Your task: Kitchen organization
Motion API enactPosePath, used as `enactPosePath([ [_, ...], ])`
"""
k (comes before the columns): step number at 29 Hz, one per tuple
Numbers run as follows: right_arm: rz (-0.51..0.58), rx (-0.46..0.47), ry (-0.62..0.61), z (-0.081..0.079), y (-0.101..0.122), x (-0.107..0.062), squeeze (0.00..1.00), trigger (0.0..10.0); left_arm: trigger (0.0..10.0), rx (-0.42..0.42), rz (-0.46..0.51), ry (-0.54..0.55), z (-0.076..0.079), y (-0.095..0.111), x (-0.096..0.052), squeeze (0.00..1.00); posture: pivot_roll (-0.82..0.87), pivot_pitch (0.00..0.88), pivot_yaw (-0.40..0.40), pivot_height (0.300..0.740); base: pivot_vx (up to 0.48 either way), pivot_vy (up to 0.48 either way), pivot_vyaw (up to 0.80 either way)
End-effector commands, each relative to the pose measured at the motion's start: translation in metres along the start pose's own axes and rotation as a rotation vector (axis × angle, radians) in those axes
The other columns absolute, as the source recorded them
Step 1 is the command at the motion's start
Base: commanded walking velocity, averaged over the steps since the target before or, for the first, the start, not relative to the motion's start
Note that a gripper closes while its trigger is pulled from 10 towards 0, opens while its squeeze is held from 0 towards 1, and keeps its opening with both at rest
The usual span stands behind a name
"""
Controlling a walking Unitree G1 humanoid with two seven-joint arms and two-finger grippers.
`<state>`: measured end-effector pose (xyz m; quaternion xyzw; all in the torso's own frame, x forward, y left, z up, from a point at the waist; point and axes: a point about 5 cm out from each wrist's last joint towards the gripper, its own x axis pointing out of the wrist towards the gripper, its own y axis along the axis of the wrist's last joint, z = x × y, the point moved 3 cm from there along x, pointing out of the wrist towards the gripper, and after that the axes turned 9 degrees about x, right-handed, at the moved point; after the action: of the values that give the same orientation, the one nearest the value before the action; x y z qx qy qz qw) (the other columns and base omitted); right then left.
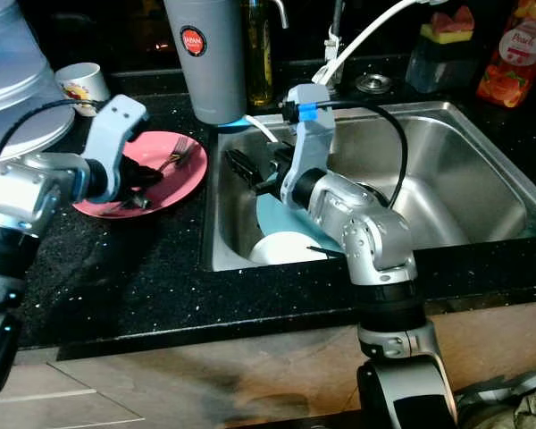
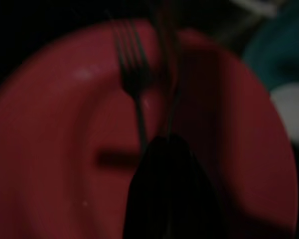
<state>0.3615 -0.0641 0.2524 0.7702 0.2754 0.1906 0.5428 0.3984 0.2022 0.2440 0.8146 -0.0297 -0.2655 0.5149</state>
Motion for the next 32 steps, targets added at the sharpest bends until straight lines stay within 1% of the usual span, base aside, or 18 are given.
enactPosePath([
  [1,0.011,-0.007,-0.002,-0.001,0.004,-0.001,0.0,10.0,0.0,-0.009,0.067,0.021,-0.007,0.016,-0.008,0.0,0.0,0.036,0.044,0.74,0.0,0.0,0.0],
  [3,0.023,0.001,0.001,-0.002,0.006,-0.001,0.0,10.0,0.0,-0.051,0.191,-0.028,-0.001,0.041,-0.018,0.0,0.0,0.03,0.043,0.74,0.0,0.0,0.0],
  [5,0.025,0.002,0.001,-0.002,0.006,0.0,0.0,10.0,0.0,-0.056,0.213,-0.038,0.001,0.045,-0.019,0.0,0.0,0.03,0.043,0.74,0.0,0.0,0.0],
  [6,0.028,0.004,0.001,-0.002,0.006,0.0,0.0,10.0,0.0,-0.056,0.282,-0.061,0.005,0.054,-0.023,0.0,0.0,0.03,0.043,0.74,0.0,0.0,0.0],
  [8,0.038,0.011,0.003,-0.003,0.007,0.0,0.0,10.0,0.0,-0.093,0.321,-0.1,0.011,0.059,-0.025,0.0,0.01,0.029,0.041,0.74,0.0,0.0,0.0],
  [9,0.049,0.019,0.003,-0.003,0.009,0.0,0.0,10.0,0.0,-0.104,0.368,-0.145,0.02,0.063,-0.028,0.0,0.01,0.029,0.039,0.74,0.0,0.0,0.0],
  [12,0.09,0.051,-0.001,-0.004,0.014,0.001,0.0,10.0,0.0,-0.139,0.439,-0.221,0.036,0.066,-0.031,0.0,0.01,0.033,0.039,0.74,0.0,0.0,0.0],
  [13,0.09,0.051,-0.001,-0.004,0.014,0.001,0.0,10.0,0.0,-0.139,0.439,-0.221,0.036,0.066,-0.031,0.0,0.01,0.033,0.039,0.74,0.0,0.0,0.0],
  [14,0.131,0.085,0.007,-0.005,0.02,0.001,0.0,10.0,0.0,-0.191,0.444,-0.237,0.042,0.062,-0.028,0.0,0.01,0.033,0.038,0.74,0.0,0.0,0.0],
  [15,0.131,0.085,0.007,-0.005,0.02,0.001,0.0,10.0,0.0,-0.191,0.444,-0.237,0.042,0.062,-0.028,0.0,0.01,0.033,0.038,0.74,0.0,0.0,0.0],
  [16,0.153,0.102,0.013,-0.007,0.023,0.0,0.0,10.0,0.0,-0.225,0.446,-0.244,0.044,0.061,-0.027,0.0,0.01,0.033,0.038,0.74,0.0,0.0,0.0],
  [17,0.187,0.141,0.04,-0.01,0.028,0.0,1.0,10.0,0.0,-0.27,0.459,-0.26,0.049,0.06,-0.027,0.0,0.01,0.034,0.042,0.74,0.0,0.0,0.0],
  [18,0.187,0.141,0.04,-0.01,0.028,0.0,1.0,10.0,0.0,-0.27,0.459,-0.26,0.049,0.06,-0.027,0.0,0.01,0.034,0.042,0.74,0.0,0.0,0.0],
  [20,0.233,0.212,0.098,-0.018,0.036,-0.002,1.0,10.0,0.0,-0.357,0.484,-0.287,0.056,0.06,-0.027,0.0,0.01,0.036,0.045,0.74,0.0,0.0,0.0],
  [23,0.244,0.252,0.139,-0.024,0.039,-0.004,1.0,10.0,0.0,-0.427,0.503,-0.298,0.062,0.058,-0.028,0.0,0.01,0.036,0.047,0.74,0.0,0.0,0.0],
  [30,0.194,0.271,0.191,-0.033,0.032,-0.003,1.0,10.0,0.0,-0.46,0.519,-0.321,0.073,0.059,-0.03,0.0,0.01,0.037,0.048,0.74,0.0,0.0,0.0],
  [31,0.151,0.256,0.176,-0.034,0.024,0.0,0.85,10.0,0.0,-0.482,0.532,-0.301,0.072,0.06,-0.03,0.0,0.02,0.037,0.05,0.74,0.0,0.0,0.0],
  [32,0.134,0.249,0.166,-0.034,0.021,0.001,0.85,10.0,0.0,-0.488,0.538,-0.29,0.071,0.06,-0.03,0.0,0.02,0.037,0.05,0.74,0.0,0.0,0.0],
])
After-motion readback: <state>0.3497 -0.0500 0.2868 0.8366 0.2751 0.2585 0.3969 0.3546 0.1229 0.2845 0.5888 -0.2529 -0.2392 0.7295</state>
